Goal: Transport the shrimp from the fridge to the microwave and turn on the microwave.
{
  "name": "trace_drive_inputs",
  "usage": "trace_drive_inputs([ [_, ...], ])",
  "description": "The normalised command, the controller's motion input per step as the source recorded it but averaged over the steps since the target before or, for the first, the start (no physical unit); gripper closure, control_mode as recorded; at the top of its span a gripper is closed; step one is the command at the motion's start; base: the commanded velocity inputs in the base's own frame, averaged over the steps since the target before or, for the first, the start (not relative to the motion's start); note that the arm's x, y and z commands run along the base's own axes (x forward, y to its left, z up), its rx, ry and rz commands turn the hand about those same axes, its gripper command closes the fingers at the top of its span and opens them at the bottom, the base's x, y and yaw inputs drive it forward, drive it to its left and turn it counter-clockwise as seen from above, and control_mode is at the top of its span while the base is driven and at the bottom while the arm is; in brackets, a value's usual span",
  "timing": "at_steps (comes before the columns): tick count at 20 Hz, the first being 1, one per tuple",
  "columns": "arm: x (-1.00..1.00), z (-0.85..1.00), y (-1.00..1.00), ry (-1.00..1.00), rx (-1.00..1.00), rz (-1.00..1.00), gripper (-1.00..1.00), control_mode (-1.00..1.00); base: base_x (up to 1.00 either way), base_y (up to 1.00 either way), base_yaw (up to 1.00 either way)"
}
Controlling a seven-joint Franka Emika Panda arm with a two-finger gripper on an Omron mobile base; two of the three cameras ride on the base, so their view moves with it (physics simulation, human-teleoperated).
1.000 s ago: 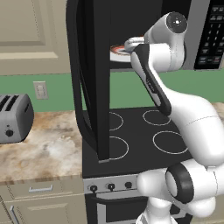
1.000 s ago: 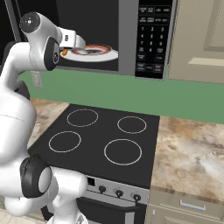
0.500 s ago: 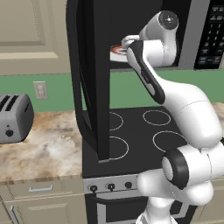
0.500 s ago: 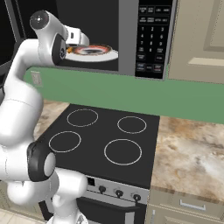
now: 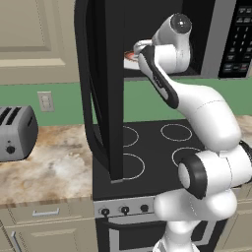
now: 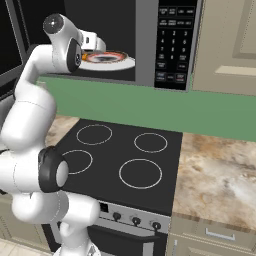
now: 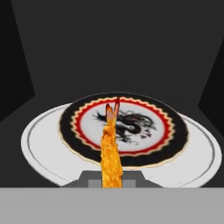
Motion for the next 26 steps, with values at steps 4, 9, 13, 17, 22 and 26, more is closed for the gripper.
trace_drive_inputs([
  [4,0.21,-0.04,0.0,0.03,-0.02,0.0,1.0,-1.0,0.0,0.0,0.0],
  [9,0.17,-0.09,0.0,0.03,-0.03,0.0,1.0,-1.0,0.0,0.0,0.0],
  [13,0.2,-0.11,0.0,0.01,-0.02,0.0,1.0,-1.0,0.0,0.0,0.0],
  [17,0.25,-0.07,-0.03,0.02,0.0,0.0,1.0,-1.0,0.0,0.0,0.0],
  [22,0.29,-0.05,-0.03,0.05,0.0,0.0,1.0,-1.0,0.0,0.0,0.0],
  [26,0.2,-0.02,-0.02,0.03,0.0,0.0,1.0,-1.0,0.0,0.0,0.0],
])
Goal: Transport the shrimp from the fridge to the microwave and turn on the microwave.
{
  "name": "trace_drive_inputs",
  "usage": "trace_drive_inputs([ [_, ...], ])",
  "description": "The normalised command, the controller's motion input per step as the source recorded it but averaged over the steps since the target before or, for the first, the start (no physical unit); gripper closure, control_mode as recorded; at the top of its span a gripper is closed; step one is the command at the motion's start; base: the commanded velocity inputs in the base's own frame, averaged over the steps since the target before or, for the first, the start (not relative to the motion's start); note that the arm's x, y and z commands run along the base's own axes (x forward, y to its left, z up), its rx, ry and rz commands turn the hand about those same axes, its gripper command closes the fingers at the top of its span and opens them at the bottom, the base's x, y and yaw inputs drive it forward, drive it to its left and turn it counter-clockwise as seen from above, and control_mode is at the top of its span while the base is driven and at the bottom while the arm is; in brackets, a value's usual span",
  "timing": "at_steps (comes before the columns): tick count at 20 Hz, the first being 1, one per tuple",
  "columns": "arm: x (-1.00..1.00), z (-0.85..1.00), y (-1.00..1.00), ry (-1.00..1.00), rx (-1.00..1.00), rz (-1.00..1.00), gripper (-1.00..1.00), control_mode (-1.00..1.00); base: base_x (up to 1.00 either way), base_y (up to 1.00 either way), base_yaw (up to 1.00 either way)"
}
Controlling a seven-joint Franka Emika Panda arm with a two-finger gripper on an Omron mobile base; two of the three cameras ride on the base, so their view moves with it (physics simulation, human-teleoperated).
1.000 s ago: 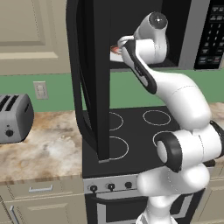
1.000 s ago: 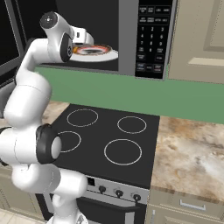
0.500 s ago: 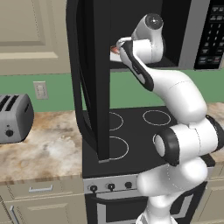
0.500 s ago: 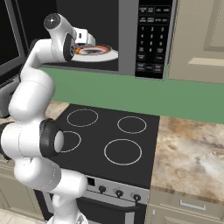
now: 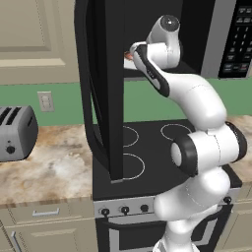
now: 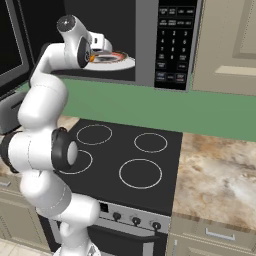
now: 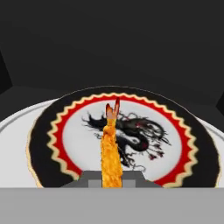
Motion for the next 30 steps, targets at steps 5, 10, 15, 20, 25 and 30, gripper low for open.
trace_drive_inputs([
  [5,0.2,-0.01,0.0,0.01,0.0,0.0,1.0,-1.0,0.0,0.0,0.0],
  [10,0.16,-0.05,0.0,0.0,-0.01,0.0,1.0,-1.0,0.0,0.0,0.0],
  [15,0.1,-0.13,0.0,0.0,-0.01,0.0,1.0,-1.0,0.0,0.0,0.0],
  [20,0.08,-0.09,0.0,0.0,0.0,0.0,1.0,-1.0,0.0,0.0,0.0],
  [25,0.1,-0.07,0.0,0.0,-0.01,0.0,1.0,-1.0,0.0,0.0,0.0],
  [30,0.16,-0.02,0.0,0.0,0.0,0.0,1.0,-1.0,0.0,0.0,0.0],
])
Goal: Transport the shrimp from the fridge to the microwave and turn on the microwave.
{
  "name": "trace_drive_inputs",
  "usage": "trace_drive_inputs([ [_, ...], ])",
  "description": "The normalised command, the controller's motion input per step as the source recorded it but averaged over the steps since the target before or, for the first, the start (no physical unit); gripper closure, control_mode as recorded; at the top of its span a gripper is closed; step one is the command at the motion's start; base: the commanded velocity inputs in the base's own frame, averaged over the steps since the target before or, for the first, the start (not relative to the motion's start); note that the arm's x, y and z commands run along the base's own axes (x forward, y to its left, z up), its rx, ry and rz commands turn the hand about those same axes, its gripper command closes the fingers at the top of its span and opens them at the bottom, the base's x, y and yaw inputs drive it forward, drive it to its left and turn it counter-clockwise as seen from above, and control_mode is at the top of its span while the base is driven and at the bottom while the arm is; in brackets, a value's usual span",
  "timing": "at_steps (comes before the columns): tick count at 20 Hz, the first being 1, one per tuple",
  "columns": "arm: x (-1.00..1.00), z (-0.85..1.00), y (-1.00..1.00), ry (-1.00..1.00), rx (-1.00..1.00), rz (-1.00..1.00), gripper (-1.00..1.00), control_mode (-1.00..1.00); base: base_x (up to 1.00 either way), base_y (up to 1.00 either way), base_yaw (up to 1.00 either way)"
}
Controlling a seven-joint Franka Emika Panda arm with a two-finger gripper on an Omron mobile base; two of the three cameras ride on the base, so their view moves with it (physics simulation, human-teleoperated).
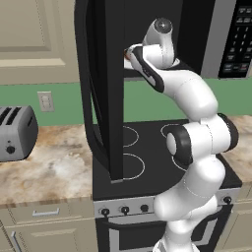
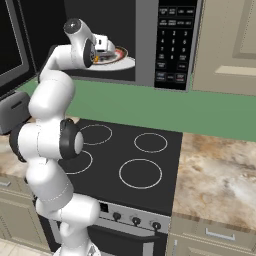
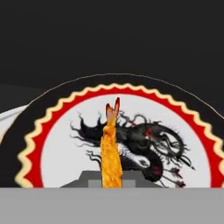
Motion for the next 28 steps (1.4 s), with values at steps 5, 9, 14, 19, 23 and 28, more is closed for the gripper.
trace_drive_inputs([
  [5,0.15,0.0,0.0,0.0,0.0,0.0,1.0,-1.0,0.0,0.0,0.0],
  [9,0.16,0.0,-0.01,0.0,0.0,0.0,1.0,-1.0,0.0,0.0,0.0],
  [14,0.07,0.0,0.0,0.0,0.0,0.0,-1.0,-1.0,0.0,0.0,0.0],
  [19,0.0,-0.02,0.0,0.01,-0.02,0.0,-1.0,-1.0,0.0,0.0,0.0],
  [23,0.02,0.0,0.0,0.0,-0.01,0.0,-1.0,-1.0,0.0,0.0,0.0],
  [28,-0.02,0.01,0.0,0.0,0.0,0.0,-1.0,-1.0,0.0,0.0,0.0],
])
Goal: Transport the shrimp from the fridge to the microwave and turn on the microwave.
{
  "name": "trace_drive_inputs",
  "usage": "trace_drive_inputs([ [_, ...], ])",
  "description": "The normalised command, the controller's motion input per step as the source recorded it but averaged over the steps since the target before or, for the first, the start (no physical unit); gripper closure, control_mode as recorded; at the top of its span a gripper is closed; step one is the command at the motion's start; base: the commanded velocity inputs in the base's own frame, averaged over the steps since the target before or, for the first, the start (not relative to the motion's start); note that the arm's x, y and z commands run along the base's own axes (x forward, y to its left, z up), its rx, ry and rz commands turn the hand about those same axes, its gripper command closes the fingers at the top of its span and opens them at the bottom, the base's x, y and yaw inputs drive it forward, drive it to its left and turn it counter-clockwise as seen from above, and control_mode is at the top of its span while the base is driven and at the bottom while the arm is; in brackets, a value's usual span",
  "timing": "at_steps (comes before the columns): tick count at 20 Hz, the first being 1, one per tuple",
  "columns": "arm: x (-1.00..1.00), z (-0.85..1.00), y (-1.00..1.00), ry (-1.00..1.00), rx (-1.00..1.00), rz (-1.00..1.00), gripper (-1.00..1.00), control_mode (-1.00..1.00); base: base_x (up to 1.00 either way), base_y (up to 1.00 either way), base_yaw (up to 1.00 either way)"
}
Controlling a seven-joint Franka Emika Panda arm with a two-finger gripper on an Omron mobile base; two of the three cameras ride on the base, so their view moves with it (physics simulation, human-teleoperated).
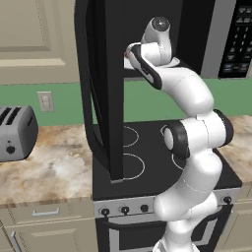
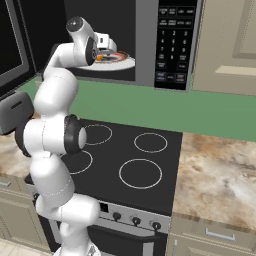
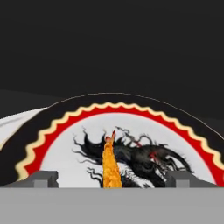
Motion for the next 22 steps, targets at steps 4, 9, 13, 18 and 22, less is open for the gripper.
trace_drive_inputs([
  [4,-0.15,0.0,0.0,-0.03,0.0,0.0,-1.0,-1.0,0.0,0.0,0.0],
  [9,-0.17,0.01,0.0,-0.04,0.0,0.0,-1.0,-1.0,0.0,0.0,0.0],
  [13,-0.21,0.01,0.0,-0.06,0.0,0.0,-1.0,-1.0,0.0,0.0,0.0],
  [18,-0.19,0.0,0.0,-0.09,0.0,0.0,-1.0,-1.0,0.0,0.0,0.0],
  [22,-0.3,0.14,0.0,-0.01,0.05,0.0,-1.0,-1.0,0.0,0.0,0.0],
])
